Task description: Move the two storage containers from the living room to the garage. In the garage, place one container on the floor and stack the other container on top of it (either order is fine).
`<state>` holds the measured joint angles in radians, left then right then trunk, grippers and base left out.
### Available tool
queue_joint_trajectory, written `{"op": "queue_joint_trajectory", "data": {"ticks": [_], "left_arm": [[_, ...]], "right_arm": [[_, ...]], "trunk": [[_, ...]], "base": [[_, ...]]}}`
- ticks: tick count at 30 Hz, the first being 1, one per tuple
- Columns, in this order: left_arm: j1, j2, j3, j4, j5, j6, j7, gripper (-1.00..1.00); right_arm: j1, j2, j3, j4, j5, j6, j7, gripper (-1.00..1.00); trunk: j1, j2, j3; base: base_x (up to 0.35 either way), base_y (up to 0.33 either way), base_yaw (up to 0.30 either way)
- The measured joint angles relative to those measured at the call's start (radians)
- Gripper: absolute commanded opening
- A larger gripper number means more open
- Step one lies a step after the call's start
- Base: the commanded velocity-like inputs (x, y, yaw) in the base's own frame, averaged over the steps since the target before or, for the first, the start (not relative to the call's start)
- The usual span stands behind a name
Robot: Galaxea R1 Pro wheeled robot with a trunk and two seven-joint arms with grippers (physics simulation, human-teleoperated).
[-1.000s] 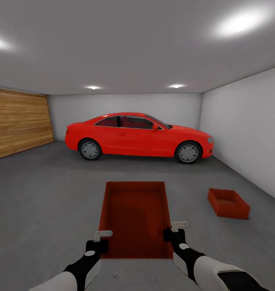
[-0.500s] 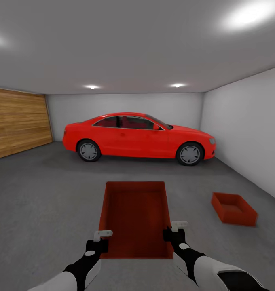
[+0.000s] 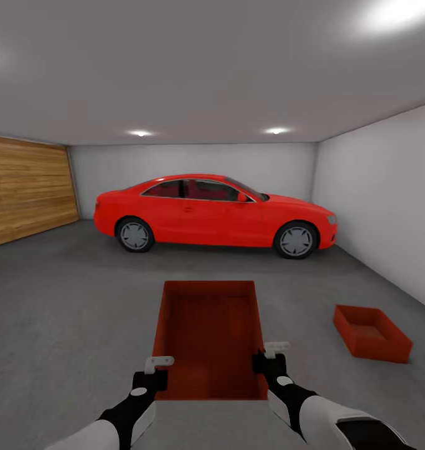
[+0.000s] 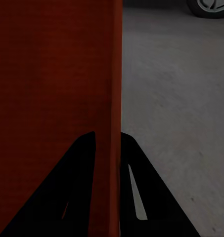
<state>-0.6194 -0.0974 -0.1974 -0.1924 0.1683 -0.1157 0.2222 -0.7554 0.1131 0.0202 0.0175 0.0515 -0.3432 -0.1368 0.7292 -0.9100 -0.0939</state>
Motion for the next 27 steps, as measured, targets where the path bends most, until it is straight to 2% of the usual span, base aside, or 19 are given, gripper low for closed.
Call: {"op": "queue_joint_trajectory", "data": {"ticks": [27], "left_arm": [[0.0, 0.0, 0.0, 0.0, 0.0, 0.0, 0.0, -1.0]], "right_arm": [[0.0, 0.0, 0.0, 0.0, 0.0, 0.0, 0.0, -1.0]], "trunk": [[0.0, 0.0, 0.0]], "base": [[0.321, 0.0, 0.0]]}}
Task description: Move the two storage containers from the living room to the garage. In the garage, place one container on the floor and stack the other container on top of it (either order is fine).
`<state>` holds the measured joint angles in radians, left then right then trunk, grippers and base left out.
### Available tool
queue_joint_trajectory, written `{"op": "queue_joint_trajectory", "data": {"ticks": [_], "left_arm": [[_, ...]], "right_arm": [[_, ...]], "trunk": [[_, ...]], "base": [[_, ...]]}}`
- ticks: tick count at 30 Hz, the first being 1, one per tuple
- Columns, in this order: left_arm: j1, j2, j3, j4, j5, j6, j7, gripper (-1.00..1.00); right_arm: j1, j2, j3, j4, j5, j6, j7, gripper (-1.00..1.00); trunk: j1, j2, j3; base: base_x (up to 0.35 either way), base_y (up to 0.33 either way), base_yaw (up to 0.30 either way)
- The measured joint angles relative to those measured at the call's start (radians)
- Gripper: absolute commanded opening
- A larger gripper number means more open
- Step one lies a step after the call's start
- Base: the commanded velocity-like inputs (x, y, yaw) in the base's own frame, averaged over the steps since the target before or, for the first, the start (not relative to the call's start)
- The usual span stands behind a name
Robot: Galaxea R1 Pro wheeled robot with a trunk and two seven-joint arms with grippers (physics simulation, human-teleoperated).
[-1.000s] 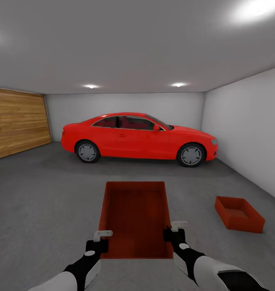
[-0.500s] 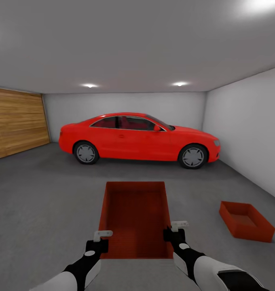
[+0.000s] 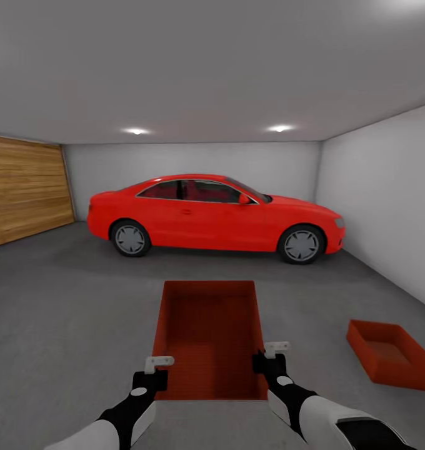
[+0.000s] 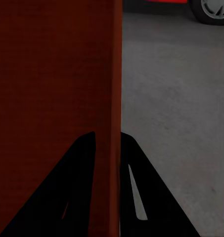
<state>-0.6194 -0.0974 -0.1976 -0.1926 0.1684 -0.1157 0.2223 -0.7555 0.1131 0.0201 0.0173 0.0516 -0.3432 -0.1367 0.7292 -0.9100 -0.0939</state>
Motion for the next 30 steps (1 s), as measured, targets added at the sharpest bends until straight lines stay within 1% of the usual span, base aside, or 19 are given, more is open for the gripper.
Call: {"op": "queue_joint_trajectory", "data": {"ticks": [30], "left_arm": [[0.0, 0.0, 0.0, 0.0, 0.0, 0.0, 0.0, -1.0]], "right_arm": [[0.0, 0.0, 0.0, 0.0, 0.0, 0.0, 0.0, -1.0]], "trunk": [[0.0, 0.0, 0.0]], "base": [[0.321, 0.0, -0.004]]}}
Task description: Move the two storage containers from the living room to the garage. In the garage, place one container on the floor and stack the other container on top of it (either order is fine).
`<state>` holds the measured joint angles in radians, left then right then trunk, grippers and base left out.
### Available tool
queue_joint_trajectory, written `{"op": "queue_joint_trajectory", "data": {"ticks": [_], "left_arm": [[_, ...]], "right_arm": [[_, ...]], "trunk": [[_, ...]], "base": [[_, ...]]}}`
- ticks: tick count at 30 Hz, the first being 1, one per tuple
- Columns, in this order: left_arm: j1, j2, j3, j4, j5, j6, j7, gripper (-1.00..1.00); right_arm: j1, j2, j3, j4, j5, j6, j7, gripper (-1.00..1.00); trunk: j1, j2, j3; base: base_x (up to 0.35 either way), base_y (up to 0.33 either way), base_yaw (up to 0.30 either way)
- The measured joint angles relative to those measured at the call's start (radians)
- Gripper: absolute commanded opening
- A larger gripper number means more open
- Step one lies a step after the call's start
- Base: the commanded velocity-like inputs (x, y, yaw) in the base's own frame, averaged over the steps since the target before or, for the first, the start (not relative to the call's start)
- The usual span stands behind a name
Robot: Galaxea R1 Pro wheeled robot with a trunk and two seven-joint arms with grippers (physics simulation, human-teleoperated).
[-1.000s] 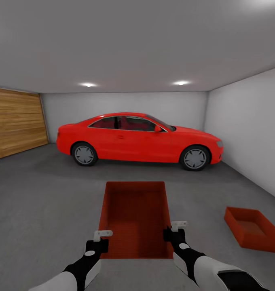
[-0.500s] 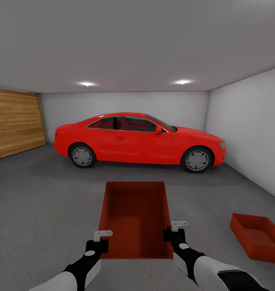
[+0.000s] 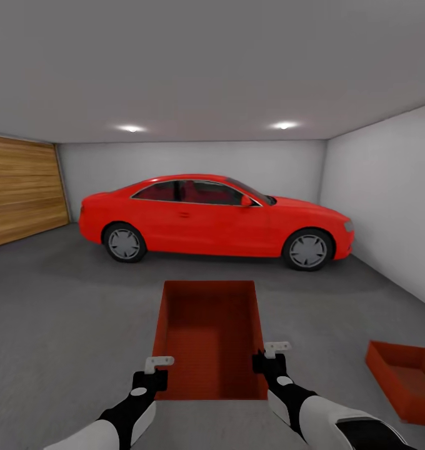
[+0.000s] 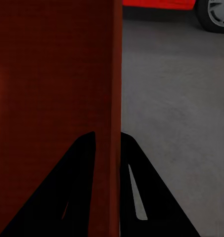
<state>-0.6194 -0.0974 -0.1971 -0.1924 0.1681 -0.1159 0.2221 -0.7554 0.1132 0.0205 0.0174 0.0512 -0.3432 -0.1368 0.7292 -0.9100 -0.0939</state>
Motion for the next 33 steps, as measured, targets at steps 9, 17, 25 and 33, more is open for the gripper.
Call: {"op": "queue_joint_trajectory", "data": {"ticks": [9, 17, 25, 33], "left_arm": [[0.0, 0.0, 0.0, 0.0, 0.0, 0.0, 0.0, -1.0], [0.0, 0.0, 0.001, 0.001, -0.001, 0.0, 0.0, -1.0], [0.0, 0.0, 0.001, 0.001, -0.001, 0.0, 0.0, -1.0], [0.0, 0.0, 0.001, 0.0, -0.001, 0.0, 0.0, -1.0]], "right_arm": [[0.0, 0.0, 0.0, 0.0, 0.0, 0.0, 0.0, -1.0], [0.0, 0.0, 0.0, 0.0, 0.0, 0.0, 0.0, -1.0], [0.0, 0.0, 0.0, 0.0, 0.0, 0.0, 0.0, -1.0], [0.0, 0.0, 0.0, 0.0, 0.0, 0.0, 0.0, -1.0]], "trunk": [[0.0, 0.0, 0.0], [0.0, 0.0, 0.0], [0.0, 0.0, 0.0], [0.0, 0.0, 0.0]], "base": [[0.32, 0.0, -0.246], [0.321, 0.0, -0.277], [0.321, 0.0, -0.277], [0.32, 0.0, -0.277]]}}
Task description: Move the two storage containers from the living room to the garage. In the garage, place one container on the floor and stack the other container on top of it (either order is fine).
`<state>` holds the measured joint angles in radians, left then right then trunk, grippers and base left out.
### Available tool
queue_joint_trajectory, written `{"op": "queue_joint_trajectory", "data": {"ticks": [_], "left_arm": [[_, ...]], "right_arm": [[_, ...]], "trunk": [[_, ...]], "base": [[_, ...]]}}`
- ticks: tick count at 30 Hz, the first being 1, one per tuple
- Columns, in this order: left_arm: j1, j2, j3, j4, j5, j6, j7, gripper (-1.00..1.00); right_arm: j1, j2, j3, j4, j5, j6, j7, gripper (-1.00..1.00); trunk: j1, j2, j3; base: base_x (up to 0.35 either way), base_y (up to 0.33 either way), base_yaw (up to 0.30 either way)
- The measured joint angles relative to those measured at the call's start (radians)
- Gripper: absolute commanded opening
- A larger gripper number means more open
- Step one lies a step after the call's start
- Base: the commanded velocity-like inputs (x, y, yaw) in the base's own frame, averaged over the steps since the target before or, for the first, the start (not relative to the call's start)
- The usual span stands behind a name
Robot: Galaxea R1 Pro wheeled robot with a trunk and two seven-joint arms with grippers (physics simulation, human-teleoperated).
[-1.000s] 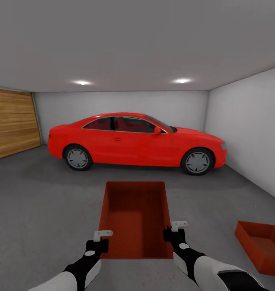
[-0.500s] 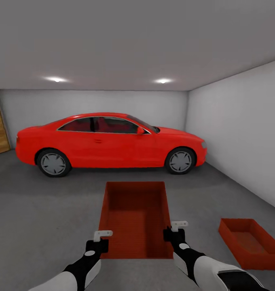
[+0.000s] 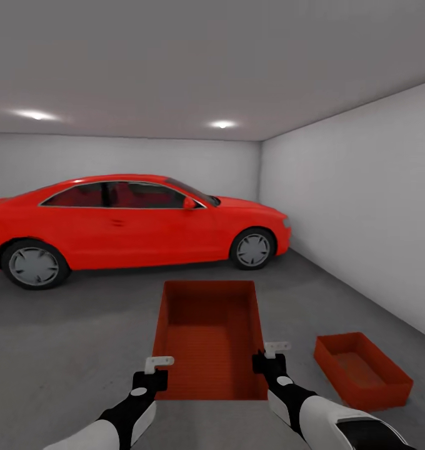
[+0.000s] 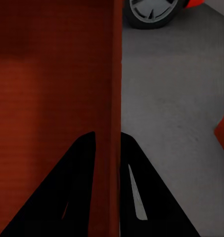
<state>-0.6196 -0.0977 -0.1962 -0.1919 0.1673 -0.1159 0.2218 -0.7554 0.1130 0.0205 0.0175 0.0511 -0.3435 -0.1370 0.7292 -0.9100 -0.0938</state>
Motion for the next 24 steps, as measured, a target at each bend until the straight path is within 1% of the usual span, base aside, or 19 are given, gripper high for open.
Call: {"op": "queue_joint_trajectory", "data": {"ticks": [8, 12, 24], "left_arm": [[0.0, 0.0, 0.0, 0.0, 0.0, 0.0, 0.0, -1.0], [0.0, 0.0, 0.001, 0.001, -0.001, 0.0, 0.0, -1.0], [0.0, 0.0, 0.001, 0.0, -0.002, 0.001, 0.0, -1.0]], "right_arm": [[0.0, 0.0, 0.0, 0.0, 0.0, 0.0, 0.0, -1.0], [0.0, 0.0, 0.0, 0.0, 0.0, 0.0, 0.0, -1.0], [0.0, 0.0, 0.0, 0.001, -0.001, 0.0, 0.0, -1.0]], "trunk": [[0.0, 0.0, 0.0], [0.0, 0.0, 0.0], [0.0, 0.0, 0.0]], "base": [[0.321, 0.003, -0.277], [0.32, 0.071, -0.277], [0.311, 0.182, -0.277]]}}
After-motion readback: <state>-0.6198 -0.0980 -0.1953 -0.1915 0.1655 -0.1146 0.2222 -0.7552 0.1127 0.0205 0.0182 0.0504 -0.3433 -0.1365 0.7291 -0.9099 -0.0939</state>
